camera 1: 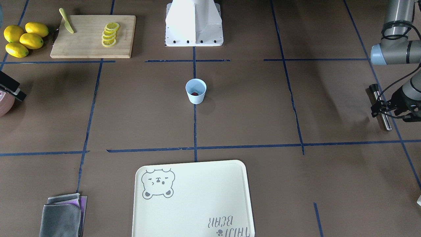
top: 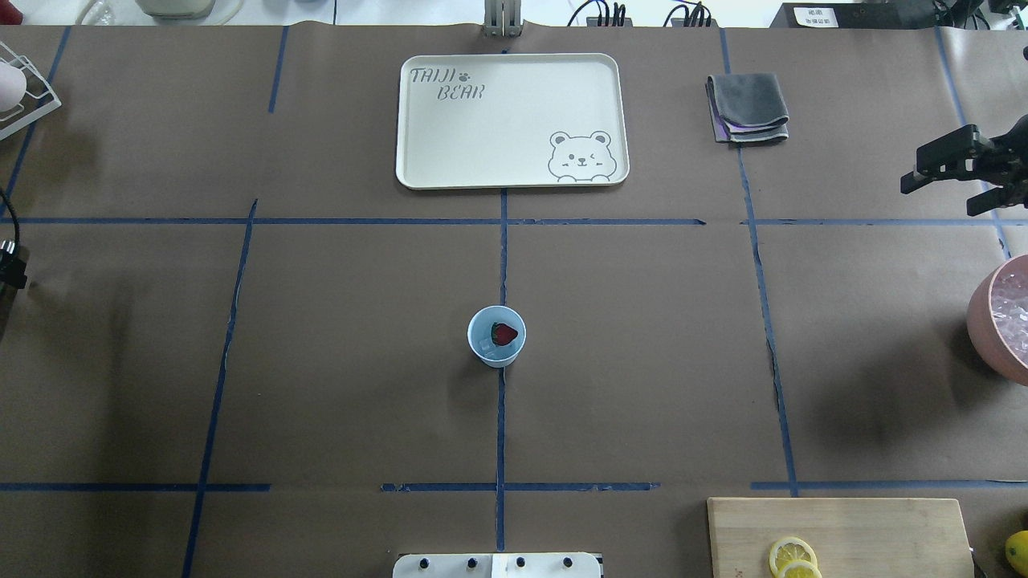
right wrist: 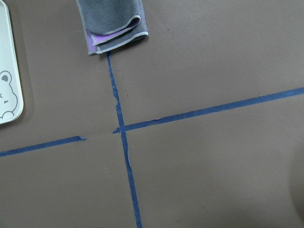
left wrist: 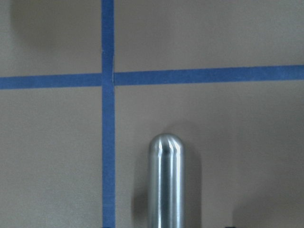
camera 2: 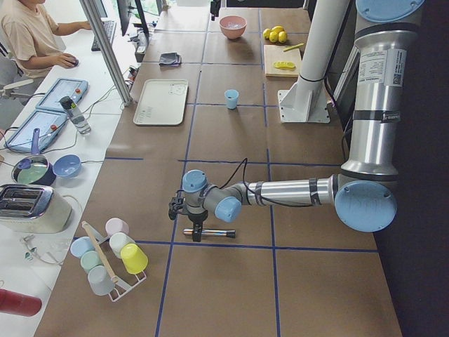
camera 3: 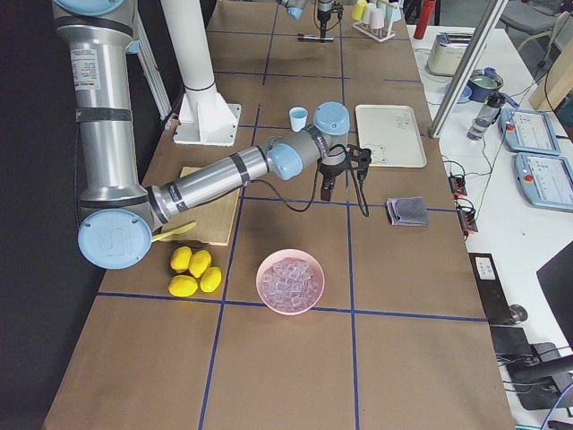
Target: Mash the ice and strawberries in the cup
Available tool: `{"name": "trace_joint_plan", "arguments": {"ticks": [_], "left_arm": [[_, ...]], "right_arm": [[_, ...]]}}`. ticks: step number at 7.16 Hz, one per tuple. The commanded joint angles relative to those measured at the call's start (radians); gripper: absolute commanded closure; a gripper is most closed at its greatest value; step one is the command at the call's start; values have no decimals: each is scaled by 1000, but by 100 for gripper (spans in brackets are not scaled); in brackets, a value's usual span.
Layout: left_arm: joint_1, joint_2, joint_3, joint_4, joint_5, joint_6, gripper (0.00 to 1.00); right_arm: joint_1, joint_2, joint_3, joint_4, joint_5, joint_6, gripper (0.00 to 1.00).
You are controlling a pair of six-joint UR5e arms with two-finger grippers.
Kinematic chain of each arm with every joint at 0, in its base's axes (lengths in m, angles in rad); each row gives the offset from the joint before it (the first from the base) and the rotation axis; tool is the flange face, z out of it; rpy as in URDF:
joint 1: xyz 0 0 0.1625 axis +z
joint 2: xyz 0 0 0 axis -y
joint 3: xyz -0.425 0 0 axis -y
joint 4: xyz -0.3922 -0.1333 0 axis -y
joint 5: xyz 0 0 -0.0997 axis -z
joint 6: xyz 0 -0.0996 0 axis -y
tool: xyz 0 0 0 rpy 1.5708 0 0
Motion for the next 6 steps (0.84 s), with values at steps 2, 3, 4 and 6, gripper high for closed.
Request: {"name": "trace_joint_plan", "arguments": {"ticks": [2,3,4,6], "left_arm": [[-66,11,-154,56,-137,12,0],[-127,14,-188,68,-180,66,0],[-200,36,-196,96,-255,178,0],[-542,18,-252,625,-270,781,0]], "right_arm": [[71,-16,1,-15,9,-86,0],[105,-49,-13,-18,9,-193,0],[157,-94,-21,-56,7,-351,0],[372,-101,-205,-343,-104,-1068,0]]}}
